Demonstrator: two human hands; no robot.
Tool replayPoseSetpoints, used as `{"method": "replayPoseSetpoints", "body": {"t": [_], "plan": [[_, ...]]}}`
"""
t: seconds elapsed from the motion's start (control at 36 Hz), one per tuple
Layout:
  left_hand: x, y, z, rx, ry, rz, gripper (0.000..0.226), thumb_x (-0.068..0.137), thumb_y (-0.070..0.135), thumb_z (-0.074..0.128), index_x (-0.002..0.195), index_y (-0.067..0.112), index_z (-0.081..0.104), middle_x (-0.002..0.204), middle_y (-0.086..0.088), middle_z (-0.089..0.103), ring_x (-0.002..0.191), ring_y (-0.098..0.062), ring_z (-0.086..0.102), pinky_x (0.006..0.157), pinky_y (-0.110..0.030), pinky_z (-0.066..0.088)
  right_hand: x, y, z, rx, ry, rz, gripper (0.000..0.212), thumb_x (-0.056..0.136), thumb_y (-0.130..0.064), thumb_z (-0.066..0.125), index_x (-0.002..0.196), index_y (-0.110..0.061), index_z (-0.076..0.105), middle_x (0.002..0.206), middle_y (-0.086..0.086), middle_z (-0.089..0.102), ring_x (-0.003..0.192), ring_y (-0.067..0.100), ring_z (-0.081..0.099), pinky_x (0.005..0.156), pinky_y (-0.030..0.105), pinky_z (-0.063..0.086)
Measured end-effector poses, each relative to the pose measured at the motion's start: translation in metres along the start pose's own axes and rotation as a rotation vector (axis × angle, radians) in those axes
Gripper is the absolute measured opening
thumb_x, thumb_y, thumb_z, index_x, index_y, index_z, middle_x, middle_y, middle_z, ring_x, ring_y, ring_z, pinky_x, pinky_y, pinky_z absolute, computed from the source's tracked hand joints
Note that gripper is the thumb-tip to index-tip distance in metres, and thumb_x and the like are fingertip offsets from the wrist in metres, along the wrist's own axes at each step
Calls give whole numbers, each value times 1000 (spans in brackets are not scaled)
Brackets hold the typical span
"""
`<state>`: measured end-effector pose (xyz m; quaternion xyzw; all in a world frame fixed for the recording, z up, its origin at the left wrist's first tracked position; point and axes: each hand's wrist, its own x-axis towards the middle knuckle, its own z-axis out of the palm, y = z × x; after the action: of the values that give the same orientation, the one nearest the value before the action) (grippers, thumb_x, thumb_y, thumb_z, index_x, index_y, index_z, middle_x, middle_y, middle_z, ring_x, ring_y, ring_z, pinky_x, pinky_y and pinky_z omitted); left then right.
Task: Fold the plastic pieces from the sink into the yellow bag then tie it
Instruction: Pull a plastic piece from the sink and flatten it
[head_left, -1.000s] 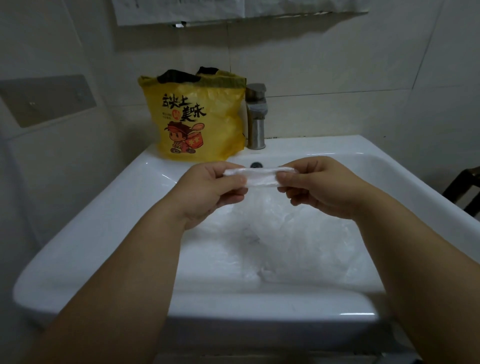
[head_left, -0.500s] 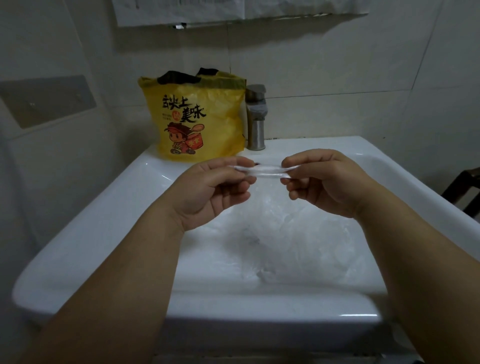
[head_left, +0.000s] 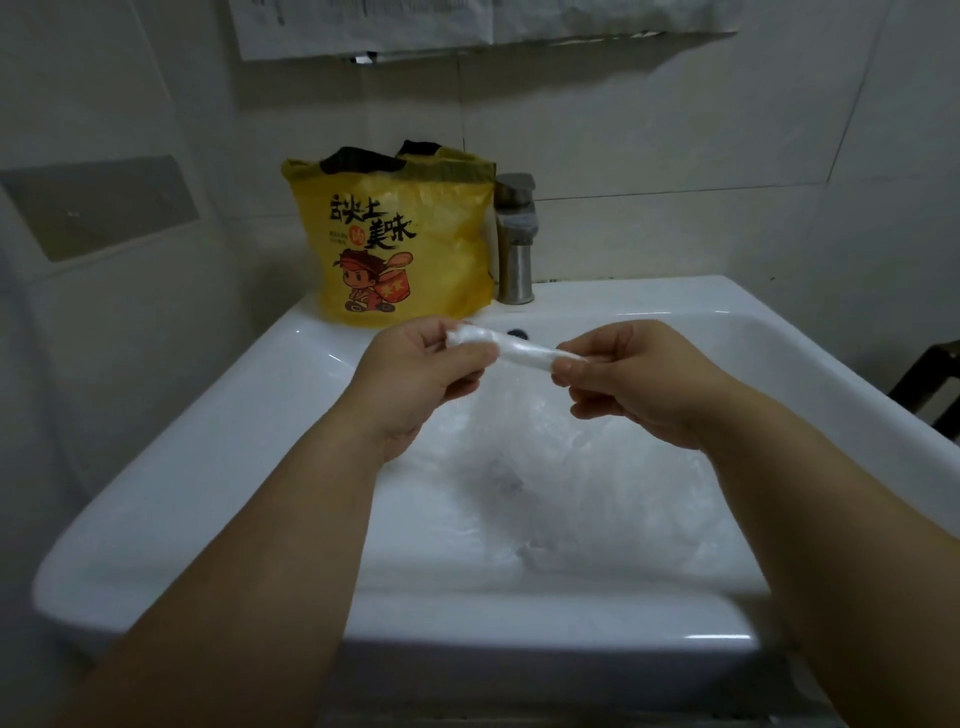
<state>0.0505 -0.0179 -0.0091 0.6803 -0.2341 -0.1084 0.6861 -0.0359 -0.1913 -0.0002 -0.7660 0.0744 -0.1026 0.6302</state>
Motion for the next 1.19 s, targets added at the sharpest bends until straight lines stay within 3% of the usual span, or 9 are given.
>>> {"method": "replayPoseSetpoints", "body": {"t": [0.08, 0.17, 0.28, 0.42, 0.47, 0.53, 0.67, 0.81, 1.19], "plan": [[1, 5, 3, -167, 86, 58, 11, 87, 7, 66, 88, 18, 66, 72, 10, 63, 72, -4, 58, 69, -20, 49, 1, -1, 11, 116, 29, -39, 6, 88, -7, 63, 91, -7, 69, 79, 8, 65, 66, 14, 60, 61, 23, 58], [1, 5, 10, -334, -55, -15, 22, 83, 31, 70, 101, 24, 60, 98, 7, 65, 97, -9, 61, 82, -29, 47, 2, -1, 24, 263, 27, -91, 8, 90, -6, 61, 91, -6, 69, 75, 6, 65, 64, 13, 59, 59, 22, 55], [-5, -8, 28, -27, -294, -103, 44, 74, 56, 62, 106, 26, 64, 106, 2, 69, 104, -16, 63, 87, -33, 52, 3, 2, 44, 296, -34, -126, 16, 92, 3, 54, 93, -1, 70, 76, 16, 66, 66, 21, 61, 59, 25, 53], [0, -6, 33, -66, -201, -164, 38, 100, 46, 38, 108, 20, 65, 111, -8, 71, 106, -20, 67, 95, -40, 53, 4, 4, 47, 288, -64, -100, 19, 92, -2, 56, 104, 7, 67, 98, 31, 67, 86, 40, 67, 78, 43, 59], [2, -6, 30, -85, -201, -157, 42, 103, 45, 30, 106, 26, 67, 113, -3, 71, 107, -21, 66, 92, -40, 53, 3, 4, 45, 296, -110, -84, 18, 91, -4, 58, 100, 8, 68, 90, 27, 68, 81, 39, 66, 74, 37, 59], [2, -4, 26, -119, -174, -135, 45, 103, 45, 28, 102, 27, 70, 108, 0, 73, 104, -21, 67, 86, -36, 54, 2, 2, 39, 276, -119, -62, 13, 90, -4, 60, 91, 4, 70, 79, 17, 67, 68, 24, 61, 59, 24, 53], [5, -3, 16, -79, 24, -51, 43, 100, 41, 44, 80, 19, 76, 63, 2, 59, 57, -6, 49, 53, -21, 47, 4, 1, 26, 250, -94, 16, 10, 88, -1, 61, 83, 1, 70, 69, 11, 63, 56, 14, 56, 56, 23, 52], [6, -4, 7, -128, 208, 33, 20, 84, 24, 71, 73, 10, 64, 51, 6, 55, 49, -4, 53, 52, -16, 48, 5, 1, 13, 251, -70, 55, 9, 87, -1, 63, 83, 2, 70, 67, 9, 66, 56, 14, 58, 57, 22, 54], [12, 17, -3, -53, 152, -2, 17, 96, 16, 57, 84, 13, 68, 70, -1, 65, 62, -4, 63, 59, -16, 52, 12, -32, -8, 47, -75, 43, 8, 87, -3, 64, 84, -3, 71, 64, 4, 69, 55, 10, 63, 55, 20, 53]]}}
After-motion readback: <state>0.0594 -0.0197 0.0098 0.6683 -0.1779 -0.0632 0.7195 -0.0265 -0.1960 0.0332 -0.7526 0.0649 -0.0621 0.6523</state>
